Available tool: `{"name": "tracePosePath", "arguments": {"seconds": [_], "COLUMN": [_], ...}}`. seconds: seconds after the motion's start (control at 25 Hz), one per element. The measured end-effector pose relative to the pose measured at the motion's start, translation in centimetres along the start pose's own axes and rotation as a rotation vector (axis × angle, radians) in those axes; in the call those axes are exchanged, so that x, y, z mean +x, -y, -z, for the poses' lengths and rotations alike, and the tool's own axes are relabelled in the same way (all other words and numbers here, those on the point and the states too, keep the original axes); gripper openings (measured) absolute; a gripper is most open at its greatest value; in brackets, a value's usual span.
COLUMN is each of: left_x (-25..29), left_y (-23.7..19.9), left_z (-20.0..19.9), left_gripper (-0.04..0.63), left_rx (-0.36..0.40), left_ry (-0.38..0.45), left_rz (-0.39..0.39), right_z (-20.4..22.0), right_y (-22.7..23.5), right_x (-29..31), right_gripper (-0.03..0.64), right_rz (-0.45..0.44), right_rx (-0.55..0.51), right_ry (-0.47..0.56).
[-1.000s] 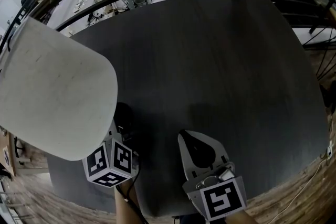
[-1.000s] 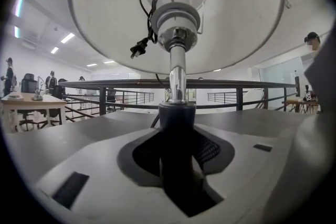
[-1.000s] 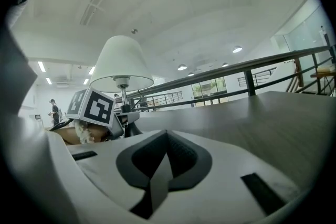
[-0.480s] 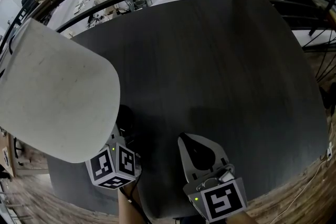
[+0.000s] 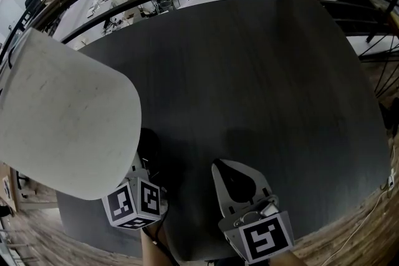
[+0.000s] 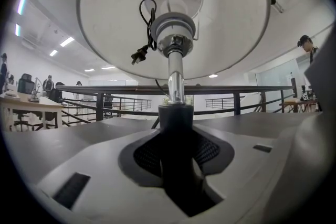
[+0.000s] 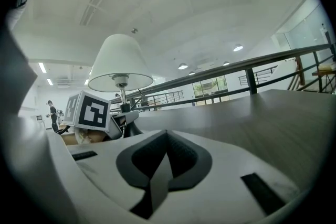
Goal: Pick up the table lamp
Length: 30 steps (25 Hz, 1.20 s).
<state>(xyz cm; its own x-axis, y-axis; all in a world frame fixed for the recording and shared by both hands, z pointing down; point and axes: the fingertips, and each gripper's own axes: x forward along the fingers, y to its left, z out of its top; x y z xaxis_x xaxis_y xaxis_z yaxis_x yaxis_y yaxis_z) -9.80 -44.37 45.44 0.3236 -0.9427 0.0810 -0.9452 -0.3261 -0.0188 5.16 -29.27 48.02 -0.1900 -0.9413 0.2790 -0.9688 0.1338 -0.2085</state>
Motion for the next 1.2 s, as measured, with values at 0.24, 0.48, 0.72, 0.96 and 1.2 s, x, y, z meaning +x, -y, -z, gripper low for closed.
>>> {"name": "tracePosePath", "arguments": {"seconds": [0.24,0.48,0.72,0.96,1.2], "left_x": [-0.4,-1.1,-1.5,-1.8,-2.8], "left_y": [-0.4,-0.3,-0.1,-0.2,-0.4], "left_z": [-0.3,-0.8,-1.3,-2.1,-3.3], "left_gripper": [0.17,0.17,0.169,0.169,0.169], "left_rx": [-0.011,-0.001,0.004,-0.017,-0.013], "left_ry": [0.009,0.022,0.034,0.064,0.081], "left_rz": [-0.001,0.001,0.017,0.012,0.006], "right_z": [-0.1,-0.1,-0.1,-0.1,-0.8], "right_y": [0.0,-0.2,-0.6,-0.4,-0.5], "right_x": [0.1,0.2,0.3,0.4,0.1], "right_gripper": [0.008,0.007,0.008,0.008,0.008], "right_rz": [-0.002,-0.006,-0.01,-0.008,-0.007], "right_rx": [0.0,-0.002,-0.006,-0.01,-0.017], "right_ry": [0.001,-0.001,-0.003,-0.004,0.0]}}
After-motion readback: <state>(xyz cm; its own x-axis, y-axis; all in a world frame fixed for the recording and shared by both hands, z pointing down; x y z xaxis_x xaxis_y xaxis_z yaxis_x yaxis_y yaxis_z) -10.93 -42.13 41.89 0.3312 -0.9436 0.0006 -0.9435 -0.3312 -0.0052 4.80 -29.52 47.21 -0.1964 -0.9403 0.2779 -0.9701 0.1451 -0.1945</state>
